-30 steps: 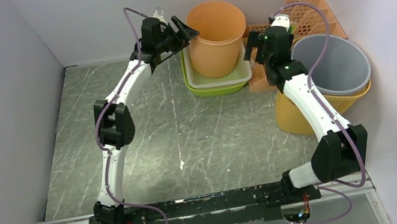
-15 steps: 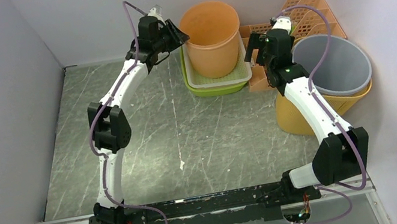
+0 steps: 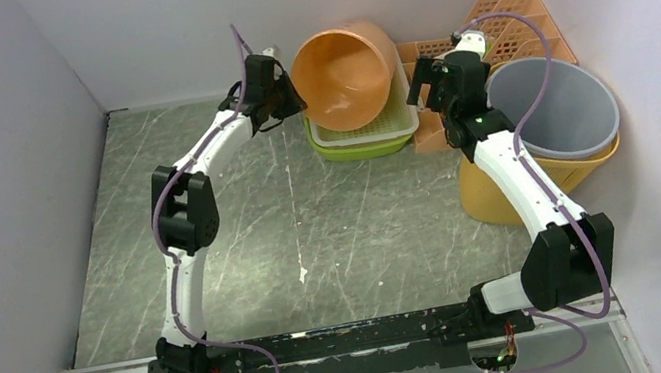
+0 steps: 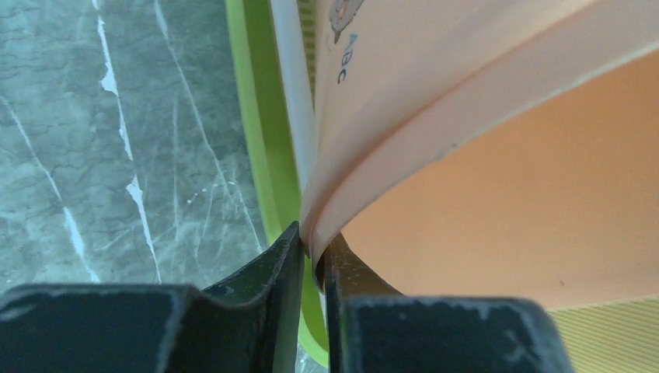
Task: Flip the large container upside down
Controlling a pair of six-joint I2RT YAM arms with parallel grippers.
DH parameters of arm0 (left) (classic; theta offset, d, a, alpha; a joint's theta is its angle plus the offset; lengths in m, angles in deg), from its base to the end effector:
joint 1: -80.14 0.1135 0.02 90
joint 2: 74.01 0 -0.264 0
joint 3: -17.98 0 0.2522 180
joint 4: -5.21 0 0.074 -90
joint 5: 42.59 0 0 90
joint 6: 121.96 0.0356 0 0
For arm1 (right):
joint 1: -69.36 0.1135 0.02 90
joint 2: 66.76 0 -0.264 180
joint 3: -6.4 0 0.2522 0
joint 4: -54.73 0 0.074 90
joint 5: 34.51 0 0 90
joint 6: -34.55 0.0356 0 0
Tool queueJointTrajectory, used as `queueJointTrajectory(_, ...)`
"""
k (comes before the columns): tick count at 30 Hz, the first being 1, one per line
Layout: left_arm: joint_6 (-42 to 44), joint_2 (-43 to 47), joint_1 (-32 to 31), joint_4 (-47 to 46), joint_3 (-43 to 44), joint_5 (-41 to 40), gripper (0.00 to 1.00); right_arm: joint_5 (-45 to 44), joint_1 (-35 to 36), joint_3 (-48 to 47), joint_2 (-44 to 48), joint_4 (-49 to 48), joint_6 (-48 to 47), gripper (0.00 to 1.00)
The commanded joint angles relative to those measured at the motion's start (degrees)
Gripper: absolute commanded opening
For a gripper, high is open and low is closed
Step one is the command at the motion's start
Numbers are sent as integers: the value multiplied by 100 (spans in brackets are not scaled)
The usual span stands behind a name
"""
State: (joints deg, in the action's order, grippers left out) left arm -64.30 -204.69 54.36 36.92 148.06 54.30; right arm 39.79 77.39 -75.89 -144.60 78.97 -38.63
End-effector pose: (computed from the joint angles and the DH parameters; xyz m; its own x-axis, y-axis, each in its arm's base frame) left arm 0.4814 -0.2373 0.2526 -0.6865 -0.2582 -0.6798 0.1845 0.8424 -0.5063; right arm 0.3159 0.0348 0.3545 -0.2869 0.2409 -0.9272 0.2096 0.9602 0.1846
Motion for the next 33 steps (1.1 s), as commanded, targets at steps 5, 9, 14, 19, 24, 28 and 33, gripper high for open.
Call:
queueJointTrajectory(5, 275, 147, -49, 76, -324, -279, 30, -48, -91, 190, 155, -89, 39, 100)
queueJointTrajectory(9, 350, 450, -49, -327, -862, -405, 99, -15, -91, 219, 110, -84, 50, 100)
queueJointTrajectory(14, 351, 802, -50, -1062, -1473, -517, 99, 57, -92, 297, 118, -120, 92, 100)
queueJointTrajectory(19, 186, 1169, -84, -2449, -2247, -360, 99, 46, -92, 335, 88, -123, 80, 100)
queueJointTrajectory(24, 593, 1595, -266, -3580, -2878, -617, 99, -5, -92, 328, 85, -102, 30, 100)
queueJointTrajectory(28, 1561, 1815, -537, -4604, -3305, -932, 99, 16, -92, 379, 69, -142, 66, 100)
queueJointTrajectory(33, 2676, 1512, -927, -5076, -3160, -1026, 99, 109, -91, 432, 13, -167, 142, 100)
